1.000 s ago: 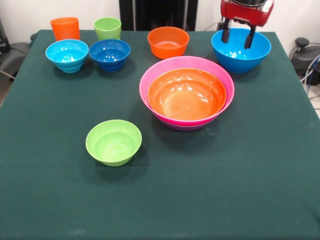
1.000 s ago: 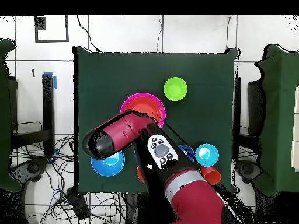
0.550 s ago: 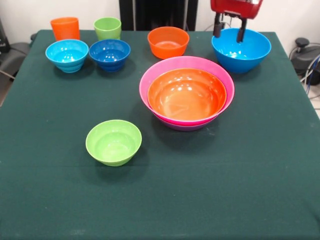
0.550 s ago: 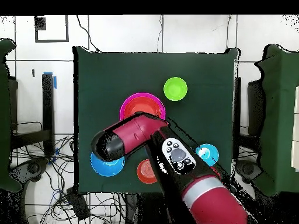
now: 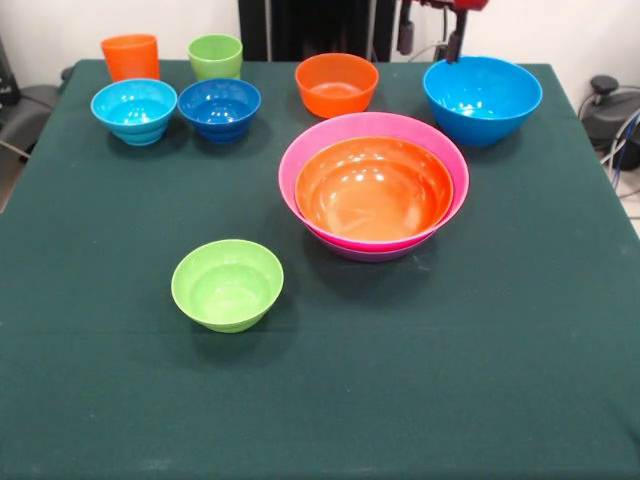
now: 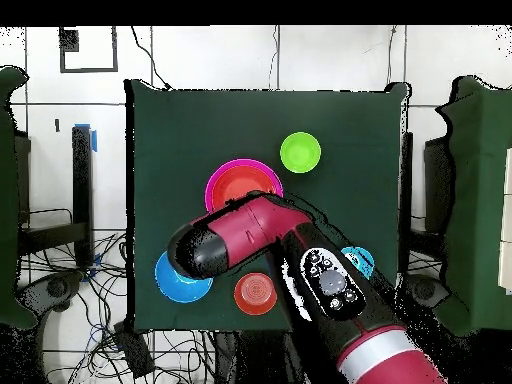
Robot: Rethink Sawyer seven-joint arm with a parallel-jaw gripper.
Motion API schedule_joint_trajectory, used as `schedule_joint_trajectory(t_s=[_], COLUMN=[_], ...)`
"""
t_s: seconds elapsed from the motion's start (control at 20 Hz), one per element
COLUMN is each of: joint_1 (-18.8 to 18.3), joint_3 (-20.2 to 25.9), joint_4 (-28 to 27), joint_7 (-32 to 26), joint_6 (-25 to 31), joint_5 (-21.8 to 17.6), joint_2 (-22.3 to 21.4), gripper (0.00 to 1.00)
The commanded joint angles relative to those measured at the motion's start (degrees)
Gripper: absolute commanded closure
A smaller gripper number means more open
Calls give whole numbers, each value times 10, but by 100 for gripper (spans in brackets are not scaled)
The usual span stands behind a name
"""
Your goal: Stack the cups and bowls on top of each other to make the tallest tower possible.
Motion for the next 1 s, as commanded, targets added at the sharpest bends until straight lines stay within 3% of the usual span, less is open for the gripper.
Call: schedule_joint_trajectory(t_s=[0.05, 0.45, 1.0], joint_1=[6, 31, 39], joint_3=[39, 29, 26], joint_4=[-12, -162, -139], joint_7=[-187, -244, -216], joint_6=[104, 206, 188], joint_5=[-1, -23, -23], joint_2=[-3, 84, 65], gripper=[0, 0, 0])
